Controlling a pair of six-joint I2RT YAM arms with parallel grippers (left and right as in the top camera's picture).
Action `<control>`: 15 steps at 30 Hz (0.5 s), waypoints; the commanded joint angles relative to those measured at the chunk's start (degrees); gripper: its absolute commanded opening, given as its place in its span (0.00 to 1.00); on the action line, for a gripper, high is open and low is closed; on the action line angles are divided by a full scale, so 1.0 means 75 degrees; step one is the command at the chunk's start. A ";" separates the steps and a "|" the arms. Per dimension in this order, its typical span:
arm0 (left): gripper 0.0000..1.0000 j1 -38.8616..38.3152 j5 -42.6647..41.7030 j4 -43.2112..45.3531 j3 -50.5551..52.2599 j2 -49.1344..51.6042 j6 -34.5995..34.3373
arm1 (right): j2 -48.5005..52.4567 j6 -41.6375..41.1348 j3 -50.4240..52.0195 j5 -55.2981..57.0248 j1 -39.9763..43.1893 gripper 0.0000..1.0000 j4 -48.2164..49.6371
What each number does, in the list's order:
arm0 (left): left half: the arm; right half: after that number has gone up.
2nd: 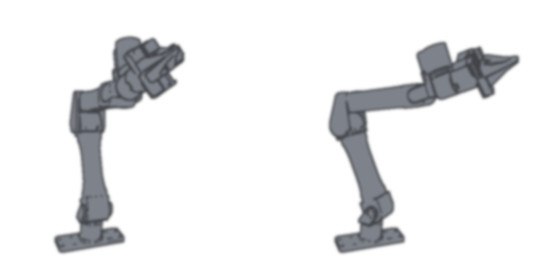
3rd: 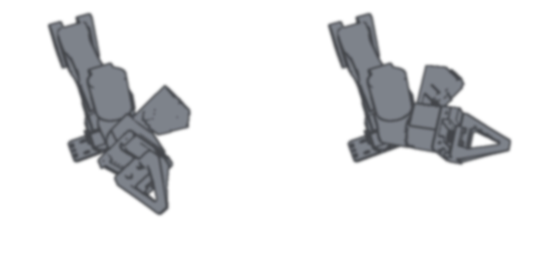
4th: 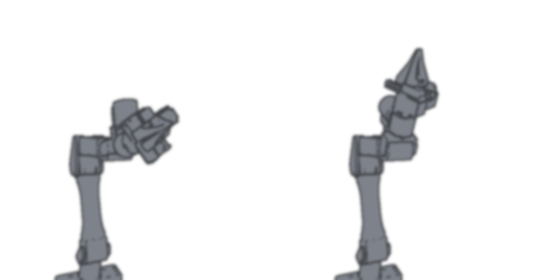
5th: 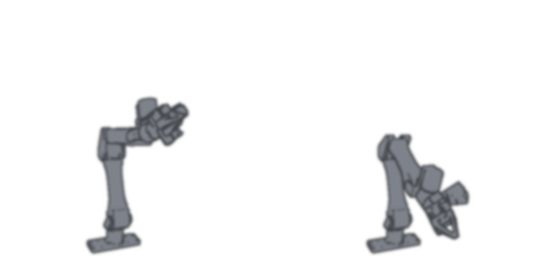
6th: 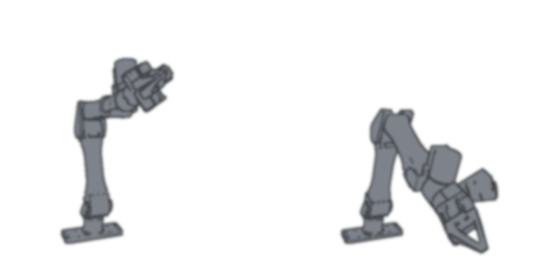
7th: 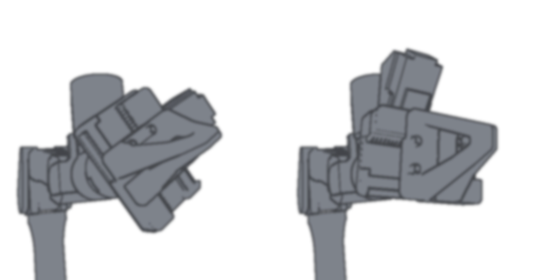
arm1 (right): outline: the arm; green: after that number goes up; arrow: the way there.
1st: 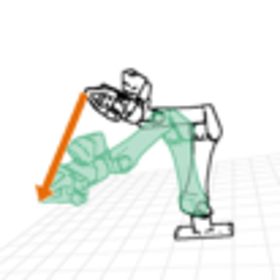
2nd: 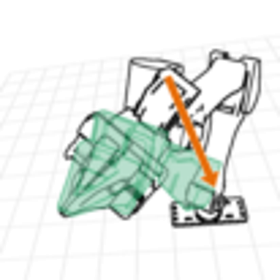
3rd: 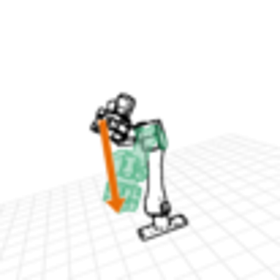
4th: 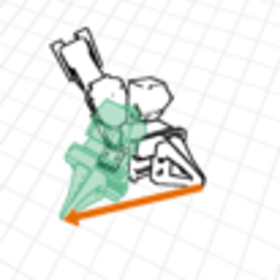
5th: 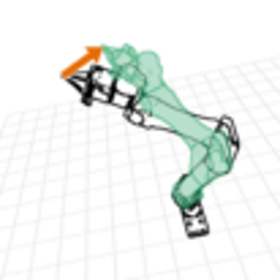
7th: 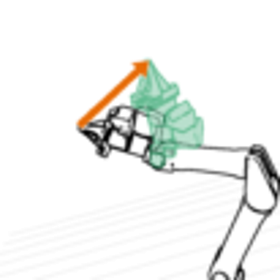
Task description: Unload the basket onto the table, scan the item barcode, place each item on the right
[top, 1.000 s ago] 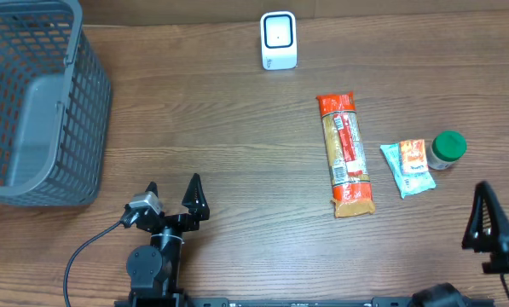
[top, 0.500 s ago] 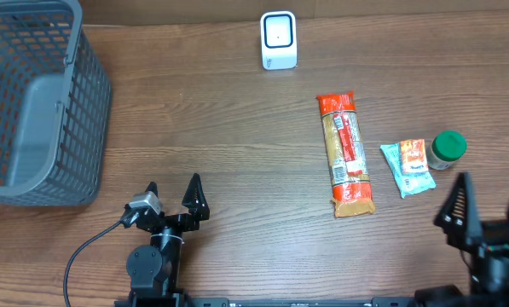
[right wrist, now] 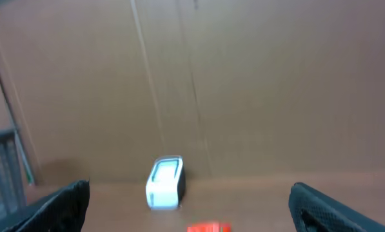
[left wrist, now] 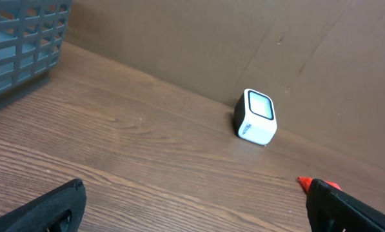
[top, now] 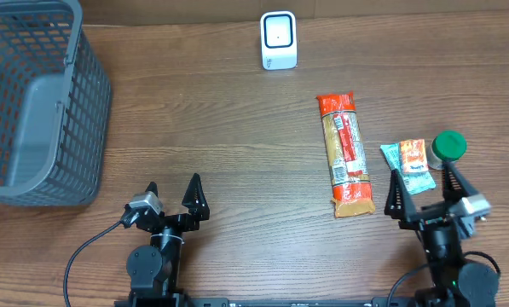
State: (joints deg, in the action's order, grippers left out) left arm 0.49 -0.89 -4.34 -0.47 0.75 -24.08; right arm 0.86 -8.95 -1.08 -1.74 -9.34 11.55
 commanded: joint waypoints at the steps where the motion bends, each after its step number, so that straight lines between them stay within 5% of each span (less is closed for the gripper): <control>1: 1.00 0.0032 -0.0055 -0.0009 0.0026 -0.0067 -0.0105 | -0.0093 0.0035 0.0085 -0.0128 0.0050 1.00 -0.0656; 7: 1.00 0.0032 -0.0055 -0.0006 0.0026 -0.0067 -0.0105 | -0.0093 0.0032 0.0085 -0.0125 0.0050 1.00 -0.2206; 15: 1.00 0.0032 -0.0055 -0.0009 0.0026 -0.0067 -0.0105 | -0.0093 0.0032 0.0085 -0.0128 0.0050 1.00 -0.2157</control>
State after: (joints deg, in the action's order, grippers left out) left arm 0.49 -0.89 -4.34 -0.47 0.75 -24.08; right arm 0.73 -8.97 -1.04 -2.57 -9.34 -4.97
